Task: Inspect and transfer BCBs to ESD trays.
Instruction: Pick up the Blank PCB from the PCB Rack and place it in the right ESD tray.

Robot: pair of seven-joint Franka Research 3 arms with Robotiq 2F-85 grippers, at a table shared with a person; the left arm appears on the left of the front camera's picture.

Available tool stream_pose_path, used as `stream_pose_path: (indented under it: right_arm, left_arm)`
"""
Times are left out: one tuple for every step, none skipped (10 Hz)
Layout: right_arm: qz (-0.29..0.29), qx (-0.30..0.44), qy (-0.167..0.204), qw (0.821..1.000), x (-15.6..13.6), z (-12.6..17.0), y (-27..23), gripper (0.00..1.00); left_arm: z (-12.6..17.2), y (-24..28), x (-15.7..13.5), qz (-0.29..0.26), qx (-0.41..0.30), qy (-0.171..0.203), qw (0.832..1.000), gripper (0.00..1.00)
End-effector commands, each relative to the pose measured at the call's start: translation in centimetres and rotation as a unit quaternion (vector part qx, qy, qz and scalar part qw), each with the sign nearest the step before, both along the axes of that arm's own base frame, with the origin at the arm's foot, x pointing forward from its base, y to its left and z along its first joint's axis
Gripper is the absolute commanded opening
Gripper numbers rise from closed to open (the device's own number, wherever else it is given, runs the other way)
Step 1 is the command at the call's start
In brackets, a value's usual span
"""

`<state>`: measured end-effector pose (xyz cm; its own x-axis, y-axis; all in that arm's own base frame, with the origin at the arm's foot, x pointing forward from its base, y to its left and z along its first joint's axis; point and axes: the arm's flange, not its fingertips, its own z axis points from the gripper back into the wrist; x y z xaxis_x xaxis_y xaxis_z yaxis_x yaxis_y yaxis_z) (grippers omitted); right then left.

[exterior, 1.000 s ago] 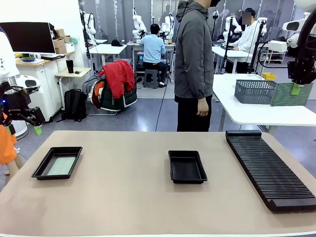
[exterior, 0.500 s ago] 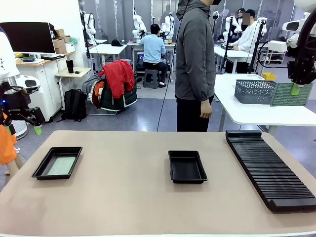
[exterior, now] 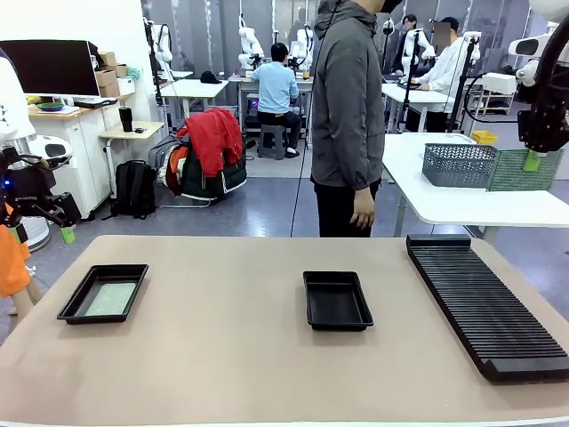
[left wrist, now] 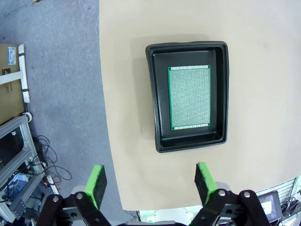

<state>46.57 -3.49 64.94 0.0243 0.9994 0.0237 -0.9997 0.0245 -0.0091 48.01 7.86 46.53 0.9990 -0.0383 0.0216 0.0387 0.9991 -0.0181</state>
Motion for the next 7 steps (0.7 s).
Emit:
stream_pose_path:
  right_arm:
    - [-0.081, 0.037, 0.011, 0.996, -0.2, -0.5, 1.4, 0.02]
    - [-0.134, 0.066, 0.02, 0.989, -0.3, -0.7, 2.1, 0.02]
    - [-0.185, 0.095, 0.026, 0.978, -0.6, -1.0, 3.0, 0.02]
    - [-0.229, 0.121, 0.027, 0.966, -0.9, -1.2, 3.8, 0.02]
    - [-0.27, 0.147, 0.034, 0.951, -1.3, -1.8, 4.8, 0.02]
    - [-0.304, 0.154, 0.046, 0.939, -1.7, -2.8, 6.0, 0.02]
    - [-0.342, 0.171, 0.064, 0.922, -1.9, -4.3, 7.4, 0.02]
  left_arm:
    - [-0.1, 0.0, -0.1, 0.001, 0.001, -0.003, 1.0, 1.0]
    - [-0.1, 0.0, -0.1, 0.001, 0.001, -0.003, 1.0, 1.0]
    - [-0.1, 0.0, -0.1, 0.001, 0.001, -0.003, 1.0, 1.0]
    - [-0.1, 0.0, -0.1, 0.001, 0.001, -0.003, 1.0, 1.0]
    - [-0.1, 0.0, -0.1, 0.001, 0.001, -0.003, 1.0, 1.0]
    - [-0.1, 0.0, -0.1, 0.001, 0.001, -0.003, 1.0, 1.0]
    - [-0.1, 0.0, -0.1, 0.001, 0.001, -0.003, 1.0, 1.0]
